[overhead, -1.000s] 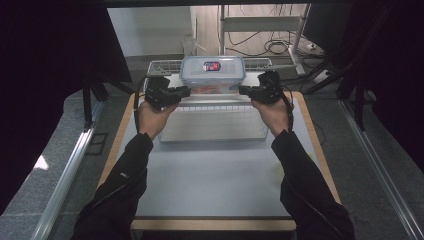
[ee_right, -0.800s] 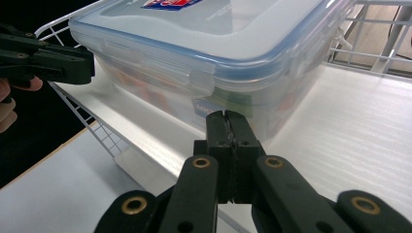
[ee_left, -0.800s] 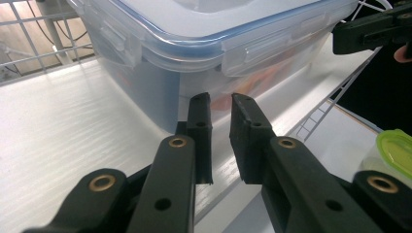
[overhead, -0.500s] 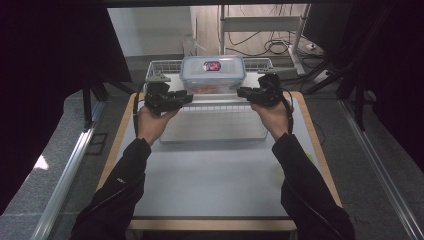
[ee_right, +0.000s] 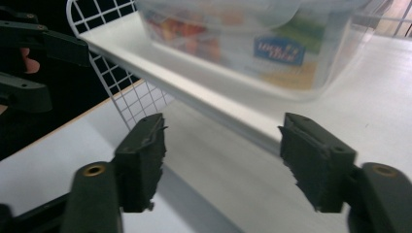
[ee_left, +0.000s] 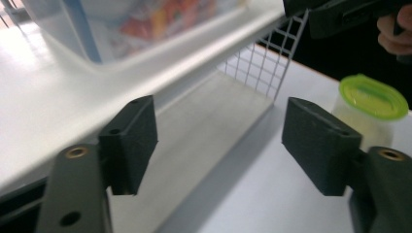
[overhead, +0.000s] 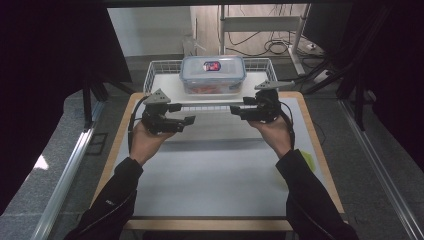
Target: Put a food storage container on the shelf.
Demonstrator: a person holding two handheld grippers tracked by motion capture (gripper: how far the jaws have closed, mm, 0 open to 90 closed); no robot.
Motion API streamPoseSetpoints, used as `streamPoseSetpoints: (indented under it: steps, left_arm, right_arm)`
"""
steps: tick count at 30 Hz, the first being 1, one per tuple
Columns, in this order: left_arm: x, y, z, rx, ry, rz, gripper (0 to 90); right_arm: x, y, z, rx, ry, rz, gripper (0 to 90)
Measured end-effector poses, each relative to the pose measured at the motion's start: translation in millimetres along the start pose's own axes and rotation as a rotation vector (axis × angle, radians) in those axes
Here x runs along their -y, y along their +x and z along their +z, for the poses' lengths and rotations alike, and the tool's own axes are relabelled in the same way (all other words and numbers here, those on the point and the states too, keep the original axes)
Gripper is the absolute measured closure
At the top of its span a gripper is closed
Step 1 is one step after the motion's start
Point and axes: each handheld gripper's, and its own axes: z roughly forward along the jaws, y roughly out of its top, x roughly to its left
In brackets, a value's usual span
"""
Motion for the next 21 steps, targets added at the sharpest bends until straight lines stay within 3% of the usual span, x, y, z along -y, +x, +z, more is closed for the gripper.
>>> streamPoseSetpoints:
  steps: [5, 11, 15, 21]
  left_arm:
    - [17.5, -9.6, -0.3, 0.011, 0.018, 0.024, 15.4]
    - [35.4, -18.8, -1.3, 0.004, 0.059, 0.028, 9.7]
    - [47.3, -22.5, -4.9, 0.032, 0.052, 0.006, 6.9]
    - [65.4, -29.8, -10.8, 0.029, 0.054, 0.033, 2.5]
  right_arm:
    - [17.5, 9.1, -3.0, 0.004, 0.007, -0.025, 22.3]
    - [31.9, 15.7, -4.8, 0.004, 0.022, -0.048, 14.6]
    - [42.0, 20.1, -6.6, -0.001, 0.033, -0.064, 9.8]
    - [59.5, 25.4, -12.1, -0.035, 0.038, -0.062, 4.6]
